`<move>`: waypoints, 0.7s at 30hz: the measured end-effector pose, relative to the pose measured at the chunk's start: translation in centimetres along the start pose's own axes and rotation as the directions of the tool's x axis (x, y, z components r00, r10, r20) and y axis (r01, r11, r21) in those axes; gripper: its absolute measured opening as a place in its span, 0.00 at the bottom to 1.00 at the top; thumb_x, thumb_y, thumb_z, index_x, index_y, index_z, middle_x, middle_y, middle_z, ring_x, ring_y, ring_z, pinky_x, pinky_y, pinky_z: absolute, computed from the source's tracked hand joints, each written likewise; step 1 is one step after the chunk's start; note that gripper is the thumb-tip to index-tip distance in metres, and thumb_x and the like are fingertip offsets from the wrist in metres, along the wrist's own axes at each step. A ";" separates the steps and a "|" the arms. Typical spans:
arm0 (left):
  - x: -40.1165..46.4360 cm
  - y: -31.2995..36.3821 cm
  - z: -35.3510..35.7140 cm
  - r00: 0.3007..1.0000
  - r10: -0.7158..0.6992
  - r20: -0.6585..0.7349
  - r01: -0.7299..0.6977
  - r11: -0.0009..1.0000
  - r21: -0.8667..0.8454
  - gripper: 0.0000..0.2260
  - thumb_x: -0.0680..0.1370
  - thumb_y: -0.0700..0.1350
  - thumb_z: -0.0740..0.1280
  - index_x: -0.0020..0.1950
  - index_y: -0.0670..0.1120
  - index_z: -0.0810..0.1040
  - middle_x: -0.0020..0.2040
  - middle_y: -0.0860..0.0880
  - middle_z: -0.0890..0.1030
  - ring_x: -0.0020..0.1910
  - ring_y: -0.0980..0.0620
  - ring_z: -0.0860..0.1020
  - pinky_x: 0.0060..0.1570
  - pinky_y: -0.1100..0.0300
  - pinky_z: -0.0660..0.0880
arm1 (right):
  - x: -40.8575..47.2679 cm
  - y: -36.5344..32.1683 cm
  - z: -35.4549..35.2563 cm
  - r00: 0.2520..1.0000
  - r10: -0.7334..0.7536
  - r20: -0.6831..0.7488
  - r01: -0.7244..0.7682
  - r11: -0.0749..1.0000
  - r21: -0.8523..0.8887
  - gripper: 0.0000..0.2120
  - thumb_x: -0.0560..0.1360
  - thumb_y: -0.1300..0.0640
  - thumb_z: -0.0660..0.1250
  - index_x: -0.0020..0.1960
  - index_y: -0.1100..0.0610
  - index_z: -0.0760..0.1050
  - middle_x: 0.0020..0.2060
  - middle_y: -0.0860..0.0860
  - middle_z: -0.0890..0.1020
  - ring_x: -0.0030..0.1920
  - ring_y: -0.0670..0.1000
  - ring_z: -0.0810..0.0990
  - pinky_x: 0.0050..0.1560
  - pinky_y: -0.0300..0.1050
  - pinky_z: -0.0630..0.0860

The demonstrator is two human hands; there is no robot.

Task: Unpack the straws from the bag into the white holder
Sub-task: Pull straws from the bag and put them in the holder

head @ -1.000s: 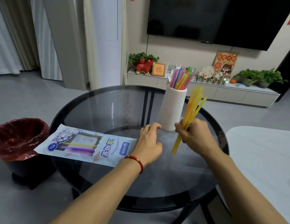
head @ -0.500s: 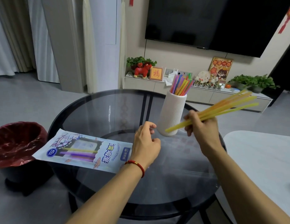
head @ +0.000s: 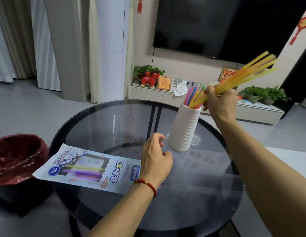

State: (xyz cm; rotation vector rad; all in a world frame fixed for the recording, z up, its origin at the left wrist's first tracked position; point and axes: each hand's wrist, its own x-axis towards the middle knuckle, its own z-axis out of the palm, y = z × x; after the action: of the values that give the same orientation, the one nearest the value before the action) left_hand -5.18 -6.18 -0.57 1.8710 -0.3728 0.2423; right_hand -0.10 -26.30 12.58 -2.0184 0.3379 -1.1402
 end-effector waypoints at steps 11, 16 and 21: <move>0.0 0.0 -0.7 0.999 -0.025 0.024 0.025 1.000 -0.014 0.17 0.75 0.35 0.66 0.59 0.51 0.70 0.54 0.52 0.74 0.56 0.53 0.73 0.45 0.68 0.69 | 0.1 -2.2 2.7 0.994 0.058 0.097 -0.008 0.890 -0.456 0.20 0.74 0.45 0.71 0.48 0.63 0.76 0.56 0.60 0.79 0.50 0.64 0.82 0.54 0.60 0.81; 0.0 0.0 -0.8 0.999 -0.028 0.023 0.028 1.000 -0.013 0.17 0.74 0.35 0.66 0.59 0.51 0.70 0.54 0.51 0.74 0.56 0.53 0.73 0.44 0.69 0.69 | 1.5 -2.2 2.5 1.000 0.001 0.030 0.009 0.939 -0.344 0.28 0.72 0.39 0.74 0.59 0.60 0.75 0.53 0.57 0.81 0.50 0.57 0.81 0.52 0.55 0.81; 0.2 0.0 -0.9 0.999 -0.045 0.021 0.045 0.999 -0.013 0.18 0.75 0.35 0.66 0.60 0.51 0.69 0.54 0.51 0.75 0.55 0.52 0.73 0.45 0.67 0.70 | 2.3 -2.9 1.8 0.969 -0.222 -0.108 0.194 0.955 -0.224 0.41 0.74 0.49 0.76 0.79 0.58 0.60 0.72 0.59 0.71 0.66 0.53 0.73 0.63 0.42 0.71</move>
State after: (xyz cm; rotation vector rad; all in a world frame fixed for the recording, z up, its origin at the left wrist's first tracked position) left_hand -4.96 -5.37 -0.25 1.8676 -0.3455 0.1897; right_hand 2.26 -24.80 15.57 -2.2099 0.3304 -1.4250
